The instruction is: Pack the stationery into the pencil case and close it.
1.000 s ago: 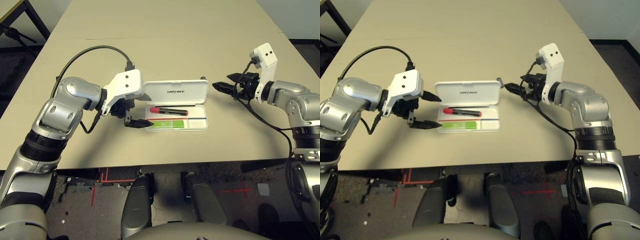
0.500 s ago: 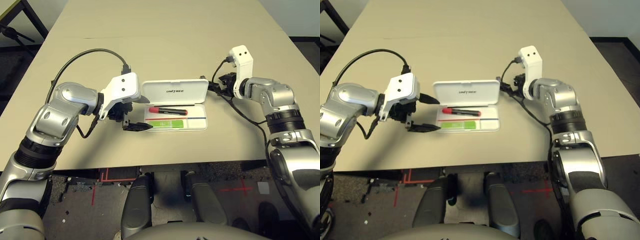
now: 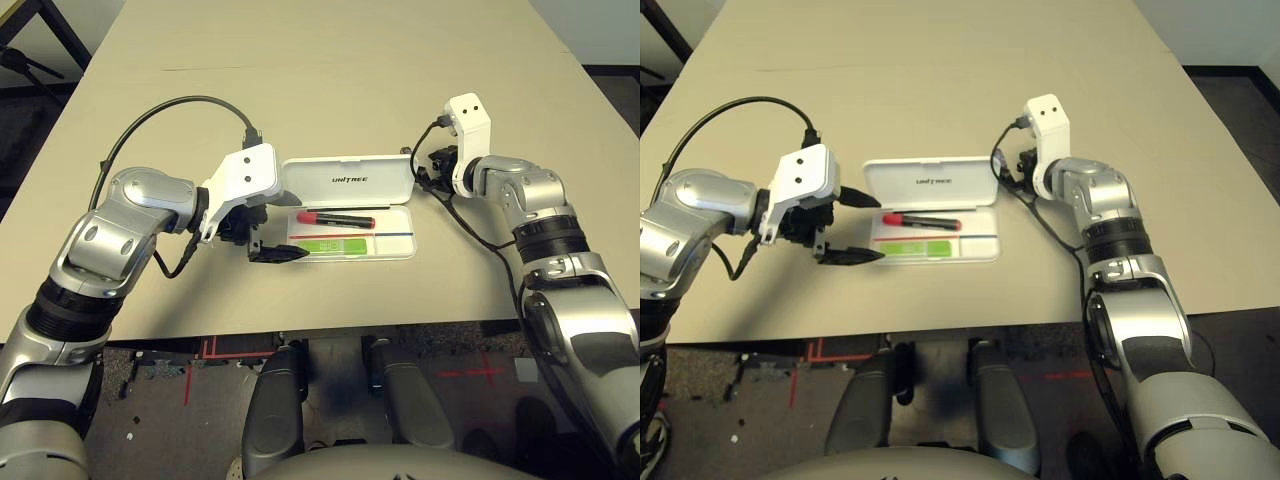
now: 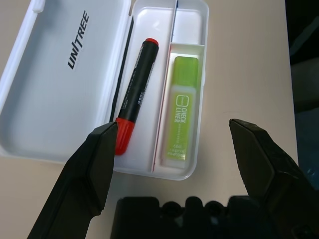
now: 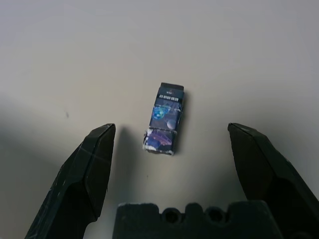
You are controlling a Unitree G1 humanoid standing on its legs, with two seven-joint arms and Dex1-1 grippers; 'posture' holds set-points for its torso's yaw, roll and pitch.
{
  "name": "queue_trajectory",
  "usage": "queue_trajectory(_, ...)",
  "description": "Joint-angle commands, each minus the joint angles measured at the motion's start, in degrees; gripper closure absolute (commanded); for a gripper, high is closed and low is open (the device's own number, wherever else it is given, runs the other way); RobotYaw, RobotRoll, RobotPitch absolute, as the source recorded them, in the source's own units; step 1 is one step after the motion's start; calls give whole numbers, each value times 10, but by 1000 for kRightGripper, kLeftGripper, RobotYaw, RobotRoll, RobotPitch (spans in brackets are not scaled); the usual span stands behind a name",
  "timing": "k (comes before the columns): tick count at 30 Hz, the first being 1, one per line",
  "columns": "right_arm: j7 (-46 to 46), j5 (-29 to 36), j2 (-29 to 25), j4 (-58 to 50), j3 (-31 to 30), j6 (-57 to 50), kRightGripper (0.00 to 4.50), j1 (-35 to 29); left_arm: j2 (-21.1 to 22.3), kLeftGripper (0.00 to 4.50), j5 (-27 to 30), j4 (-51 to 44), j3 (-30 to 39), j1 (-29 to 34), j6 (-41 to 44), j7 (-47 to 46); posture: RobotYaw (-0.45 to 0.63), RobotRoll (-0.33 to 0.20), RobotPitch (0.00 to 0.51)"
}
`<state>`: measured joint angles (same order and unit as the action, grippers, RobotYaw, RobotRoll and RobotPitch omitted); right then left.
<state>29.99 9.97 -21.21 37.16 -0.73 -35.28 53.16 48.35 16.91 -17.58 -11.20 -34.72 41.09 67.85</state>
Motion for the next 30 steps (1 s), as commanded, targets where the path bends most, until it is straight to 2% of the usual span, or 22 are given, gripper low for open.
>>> queue_trajectory(1, -8, -5, 9, 23, 8, 2, 386, 0, 9, 0, 14, -20, 9, 12, 8, -4, 40, 0, 260)
queue_trajectory(4, -10, -7, 11, 23, 9, 1, 1293, -2, 10, 0, 15, -21, 10, 13, 10, -5, 40, 0, 260)
queue_trajectory(10, 2, -11, 3, 8, 10, 3, 3663, -6, 11, 0, 16, -18, 11, 12, 8, -6, 33, 0, 258)
queue_trajectory(12, 6, -10, 0, -1, 11, 1, 4197, -8, 10, 0, 16, -18, 10, 11, 8, -7, 31, 0, 256)
queue_trajectory(30, 42, 27, -39, -134, 32, -53, 4196, -41, 4, 0, 10, 6, 2, 0, -11, -4, 7, 0, 244)
